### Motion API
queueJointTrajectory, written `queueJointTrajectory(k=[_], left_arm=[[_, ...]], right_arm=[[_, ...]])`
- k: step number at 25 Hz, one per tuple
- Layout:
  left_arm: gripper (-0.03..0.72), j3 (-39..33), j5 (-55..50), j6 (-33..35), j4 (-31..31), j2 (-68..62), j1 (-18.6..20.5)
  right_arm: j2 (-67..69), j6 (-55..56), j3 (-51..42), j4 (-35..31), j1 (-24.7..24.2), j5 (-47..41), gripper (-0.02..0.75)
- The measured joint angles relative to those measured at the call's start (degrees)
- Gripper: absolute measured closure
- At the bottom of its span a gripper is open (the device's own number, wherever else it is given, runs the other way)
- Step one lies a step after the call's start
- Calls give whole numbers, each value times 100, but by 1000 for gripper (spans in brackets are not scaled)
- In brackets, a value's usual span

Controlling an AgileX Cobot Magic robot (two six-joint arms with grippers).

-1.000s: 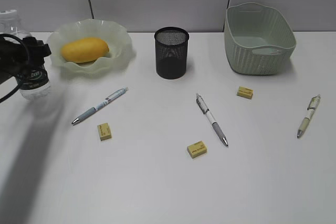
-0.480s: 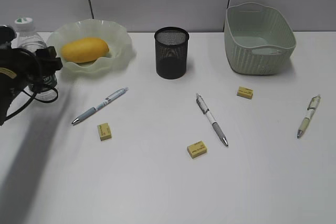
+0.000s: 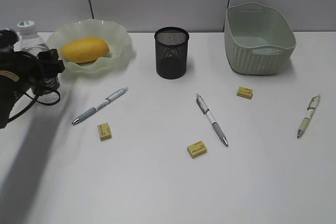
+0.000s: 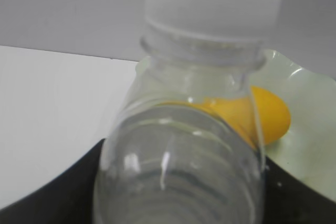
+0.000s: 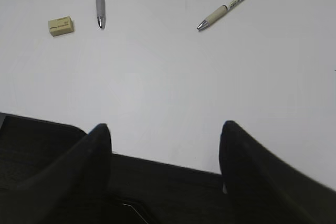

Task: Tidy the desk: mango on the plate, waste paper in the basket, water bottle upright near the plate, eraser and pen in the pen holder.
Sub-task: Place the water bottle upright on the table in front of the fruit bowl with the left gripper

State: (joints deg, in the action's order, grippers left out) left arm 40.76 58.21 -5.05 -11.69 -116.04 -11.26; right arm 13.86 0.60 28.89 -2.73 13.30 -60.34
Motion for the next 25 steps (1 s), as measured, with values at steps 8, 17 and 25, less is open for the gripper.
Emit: queueJointTrajectory(k=[8,17,25], left_arm=[[82,-298,-19,-8,76,0,-34],[64,-758,-153,-8,257,272,-34],[61,-1451,-1351,-8,352,1219,-34]], right_arm=[[0,0,0,0,0,0,230],[0,0,0,0,0,0,230],[0,0,0,0,0,0,230]])
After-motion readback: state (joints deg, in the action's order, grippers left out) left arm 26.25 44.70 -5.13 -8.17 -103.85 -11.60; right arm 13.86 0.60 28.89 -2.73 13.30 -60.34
